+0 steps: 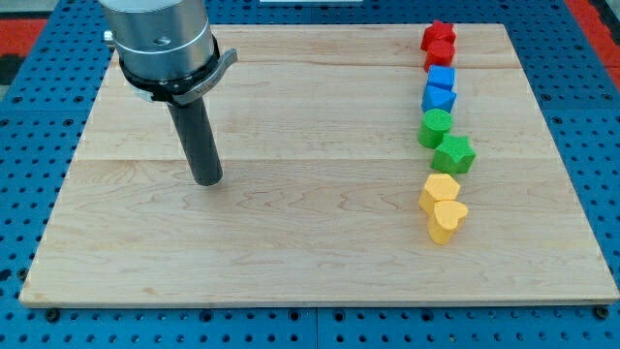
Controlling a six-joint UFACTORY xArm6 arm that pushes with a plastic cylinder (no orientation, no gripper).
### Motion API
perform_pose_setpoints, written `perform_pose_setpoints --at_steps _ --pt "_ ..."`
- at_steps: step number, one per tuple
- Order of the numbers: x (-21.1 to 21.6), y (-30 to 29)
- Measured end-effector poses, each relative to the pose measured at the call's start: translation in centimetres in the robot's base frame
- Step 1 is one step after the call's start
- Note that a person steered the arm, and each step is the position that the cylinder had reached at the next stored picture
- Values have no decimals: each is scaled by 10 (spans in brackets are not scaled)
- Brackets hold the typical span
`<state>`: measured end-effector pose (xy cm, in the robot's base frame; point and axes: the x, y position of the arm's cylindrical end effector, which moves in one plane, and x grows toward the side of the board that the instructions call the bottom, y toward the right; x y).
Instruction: Nudge the yellow heart a bit right
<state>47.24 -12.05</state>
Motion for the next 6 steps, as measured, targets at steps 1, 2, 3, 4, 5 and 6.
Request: perform_pose_setpoints --at_steps 1,2,3,4,5,6 --pt "29 5" --pt "96 41" --pt "105 61" --pt "116 129" --pt "119 209" --pt "115 228"
